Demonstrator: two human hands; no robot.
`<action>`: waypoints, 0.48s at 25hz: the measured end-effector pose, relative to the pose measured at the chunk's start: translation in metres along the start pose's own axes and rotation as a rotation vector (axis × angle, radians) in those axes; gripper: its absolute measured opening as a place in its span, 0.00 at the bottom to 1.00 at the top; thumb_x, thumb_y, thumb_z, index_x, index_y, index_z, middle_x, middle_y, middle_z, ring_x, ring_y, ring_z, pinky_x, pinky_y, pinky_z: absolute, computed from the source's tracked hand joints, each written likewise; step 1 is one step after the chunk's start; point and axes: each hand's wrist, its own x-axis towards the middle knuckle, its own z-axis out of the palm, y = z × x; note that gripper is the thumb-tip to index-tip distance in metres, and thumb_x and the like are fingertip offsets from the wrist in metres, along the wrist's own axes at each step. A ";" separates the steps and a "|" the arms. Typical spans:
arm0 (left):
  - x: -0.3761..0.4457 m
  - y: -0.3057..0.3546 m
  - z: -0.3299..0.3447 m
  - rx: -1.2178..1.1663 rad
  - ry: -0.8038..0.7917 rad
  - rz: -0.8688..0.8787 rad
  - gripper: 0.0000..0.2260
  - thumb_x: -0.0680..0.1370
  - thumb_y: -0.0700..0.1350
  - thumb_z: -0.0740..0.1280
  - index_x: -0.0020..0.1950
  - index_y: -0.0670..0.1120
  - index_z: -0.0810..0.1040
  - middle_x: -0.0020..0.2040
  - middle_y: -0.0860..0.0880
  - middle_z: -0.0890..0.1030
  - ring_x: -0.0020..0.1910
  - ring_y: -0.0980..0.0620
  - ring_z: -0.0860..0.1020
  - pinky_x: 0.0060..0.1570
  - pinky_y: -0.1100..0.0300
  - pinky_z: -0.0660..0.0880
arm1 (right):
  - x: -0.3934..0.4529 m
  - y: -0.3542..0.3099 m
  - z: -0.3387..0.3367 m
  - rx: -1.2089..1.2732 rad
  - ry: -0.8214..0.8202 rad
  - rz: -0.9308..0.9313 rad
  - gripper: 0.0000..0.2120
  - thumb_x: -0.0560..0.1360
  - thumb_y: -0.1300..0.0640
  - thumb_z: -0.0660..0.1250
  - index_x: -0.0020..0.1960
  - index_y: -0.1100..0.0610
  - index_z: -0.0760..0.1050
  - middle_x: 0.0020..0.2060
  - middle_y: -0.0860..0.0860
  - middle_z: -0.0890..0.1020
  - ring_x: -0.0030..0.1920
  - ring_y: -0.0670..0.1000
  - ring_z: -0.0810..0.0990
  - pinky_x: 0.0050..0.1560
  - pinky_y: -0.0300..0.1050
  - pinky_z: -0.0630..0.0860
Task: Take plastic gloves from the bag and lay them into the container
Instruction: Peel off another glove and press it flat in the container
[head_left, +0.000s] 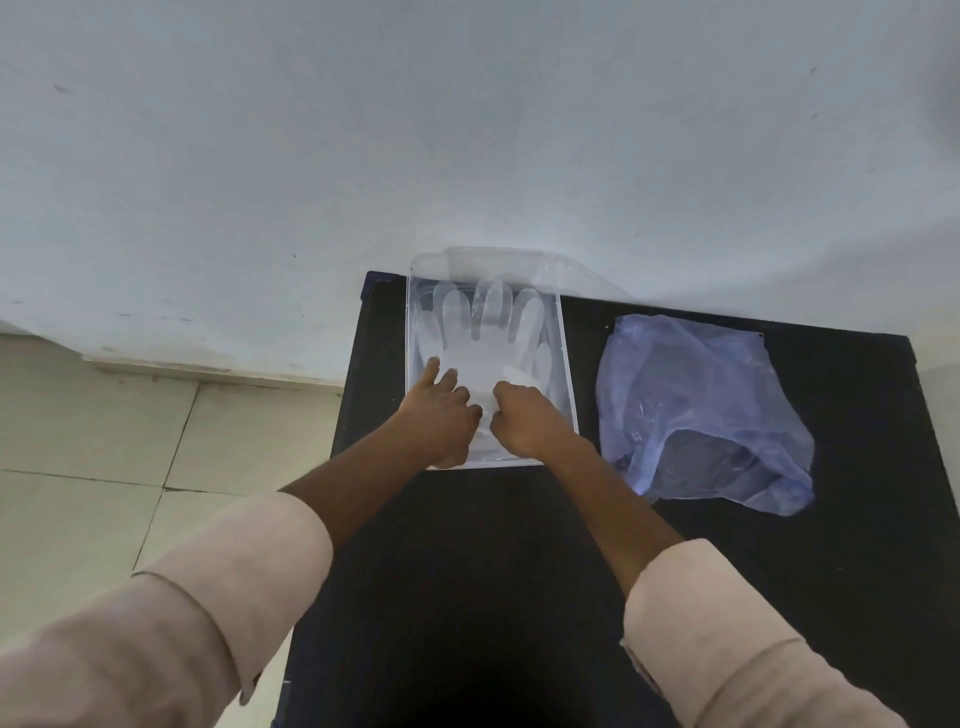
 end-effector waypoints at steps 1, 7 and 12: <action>0.002 0.000 0.001 0.002 -0.006 -0.002 0.25 0.80 0.57 0.58 0.75 0.50 0.65 0.75 0.44 0.67 0.77 0.39 0.56 0.73 0.36 0.42 | 0.001 0.000 0.002 0.018 0.038 0.024 0.15 0.79 0.60 0.59 0.65 0.63 0.69 0.63 0.60 0.76 0.59 0.59 0.76 0.59 0.46 0.72; 0.006 -0.004 0.008 -0.006 -0.050 -0.003 0.26 0.79 0.59 0.57 0.75 0.50 0.66 0.75 0.45 0.67 0.77 0.39 0.57 0.74 0.37 0.43 | 0.002 0.003 0.008 0.088 0.195 0.161 0.26 0.80 0.56 0.59 0.75 0.60 0.55 0.77 0.59 0.57 0.75 0.62 0.60 0.72 0.55 0.61; 0.010 -0.007 0.010 -0.013 -0.064 0.001 0.26 0.79 0.60 0.58 0.74 0.50 0.67 0.75 0.46 0.68 0.76 0.40 0.58 0.73 0.36 0.43 | 0.007 0.004 0.002 0.359 0.305 0.214 0.26 0.79 0.60 0.59 0.75 0.60 0.56 0.74 0.58 0.63 0.72 0.60 0.65 0.70 0.52 0.65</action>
